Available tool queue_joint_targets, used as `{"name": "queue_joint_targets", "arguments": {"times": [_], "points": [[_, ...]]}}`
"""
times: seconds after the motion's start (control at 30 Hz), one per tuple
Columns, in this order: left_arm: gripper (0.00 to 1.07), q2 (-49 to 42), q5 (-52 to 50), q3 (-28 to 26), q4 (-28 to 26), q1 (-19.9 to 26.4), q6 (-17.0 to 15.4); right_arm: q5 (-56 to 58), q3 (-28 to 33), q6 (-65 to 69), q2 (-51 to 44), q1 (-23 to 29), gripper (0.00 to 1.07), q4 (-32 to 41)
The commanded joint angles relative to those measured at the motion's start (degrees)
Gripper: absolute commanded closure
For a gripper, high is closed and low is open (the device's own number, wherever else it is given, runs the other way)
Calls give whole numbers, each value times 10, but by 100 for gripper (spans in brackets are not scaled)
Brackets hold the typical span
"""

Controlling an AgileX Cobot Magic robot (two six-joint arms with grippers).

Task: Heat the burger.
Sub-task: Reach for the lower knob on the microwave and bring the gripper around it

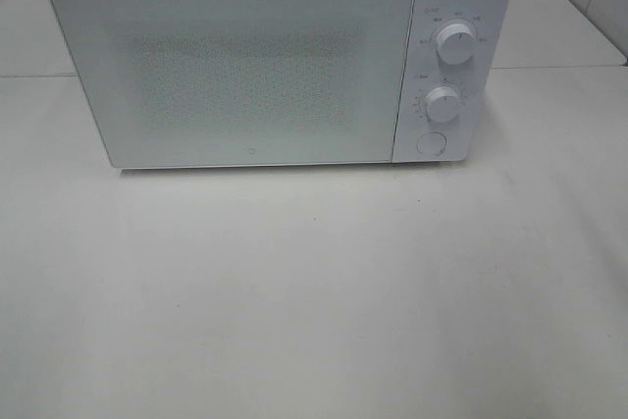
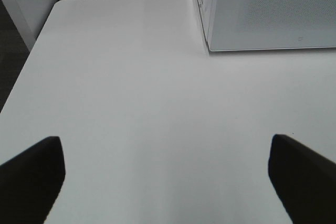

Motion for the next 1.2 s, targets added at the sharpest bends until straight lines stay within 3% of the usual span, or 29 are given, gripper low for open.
{"name": "queue_joint_targets", "arguments": {"times": [0.03,0.4,0.5,0.53,0.57,0.63,0.9,1.07,1.2], "points": [[9,-8,-2,0,-4,2,-1,-57,1,-4,35,-5,31,-1],[9,-8,-2,0,-4,2,-1,-240,1,-87,209,14,31,25],[9,-8,-2,0,-4,2,-1,-291,1,-140,252,48,31,86],[9,-8,-2,0,-4,2,-1,-327,1,-194,282,83,31,135],[9,-8,-2,0,-4,2,-1,-327,1,-194,282,83,31,135],[9,-8,-2,0,-4,2,-1,-375,1,-250,325,134,31,209],[9,-8,-2,0,-4,2,-1,-528,0,-270,429,242,31,363],[9,-8,-2,0,-4,2,-1,-597,-6,-269,480,292,31,427],[9,-8,-2,0,-4,2,-1,-631,-18,-266,519,317,31,429]]}}
